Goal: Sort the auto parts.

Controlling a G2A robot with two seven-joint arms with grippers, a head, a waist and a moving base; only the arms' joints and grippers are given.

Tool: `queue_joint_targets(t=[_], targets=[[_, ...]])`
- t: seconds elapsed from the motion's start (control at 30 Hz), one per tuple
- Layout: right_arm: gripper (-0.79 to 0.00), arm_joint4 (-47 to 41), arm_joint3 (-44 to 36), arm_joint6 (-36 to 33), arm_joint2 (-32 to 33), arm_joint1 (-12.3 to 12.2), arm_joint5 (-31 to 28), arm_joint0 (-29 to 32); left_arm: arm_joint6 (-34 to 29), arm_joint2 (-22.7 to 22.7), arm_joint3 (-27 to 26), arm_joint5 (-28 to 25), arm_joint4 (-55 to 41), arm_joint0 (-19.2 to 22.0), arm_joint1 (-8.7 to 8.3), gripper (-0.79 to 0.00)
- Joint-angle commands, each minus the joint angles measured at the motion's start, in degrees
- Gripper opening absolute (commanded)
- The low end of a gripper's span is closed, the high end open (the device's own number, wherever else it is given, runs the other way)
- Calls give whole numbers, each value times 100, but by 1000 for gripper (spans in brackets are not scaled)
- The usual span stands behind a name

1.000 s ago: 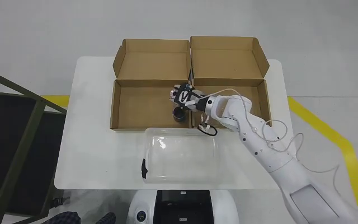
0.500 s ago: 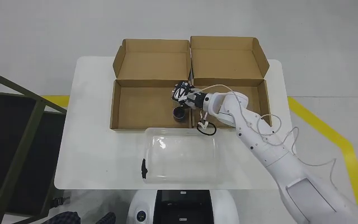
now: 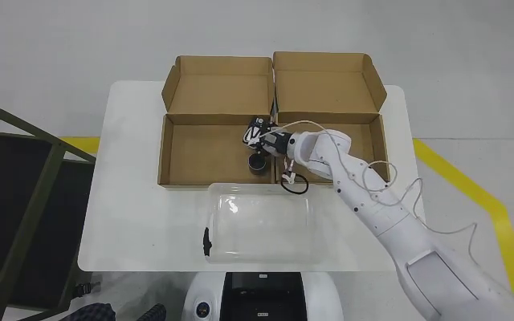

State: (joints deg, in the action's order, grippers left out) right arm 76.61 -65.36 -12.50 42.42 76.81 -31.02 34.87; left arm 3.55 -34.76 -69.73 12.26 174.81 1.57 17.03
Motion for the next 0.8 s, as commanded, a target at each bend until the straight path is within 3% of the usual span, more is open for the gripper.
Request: queue_joint_targets(t=[0.0,0.43,0.57,0.6,0.7,0.77], targets=[[-440,-10,-107,38,55,-5,-31,4,0,0,0,0,0,0,0,0],[-397,-191,-1740,-187,836,-255,-434,668,0,0,0,0,0,0,0,0],[-252,-300,-2361,-327,1139,-365,-616,1074,0,0,0,0,0,0,0,0],[-154,-308,-2512,-368,1211,-393,-651,1188,0,0,0,0,0,0,0,0],[0,-341,-2912,-417,1452,-473,-718,1528,0,0,0,0,0,0,0,0],[0,-354,-3116,-440,1620,-526,-763,1752,0,0,0,0,0,0,0,0]])
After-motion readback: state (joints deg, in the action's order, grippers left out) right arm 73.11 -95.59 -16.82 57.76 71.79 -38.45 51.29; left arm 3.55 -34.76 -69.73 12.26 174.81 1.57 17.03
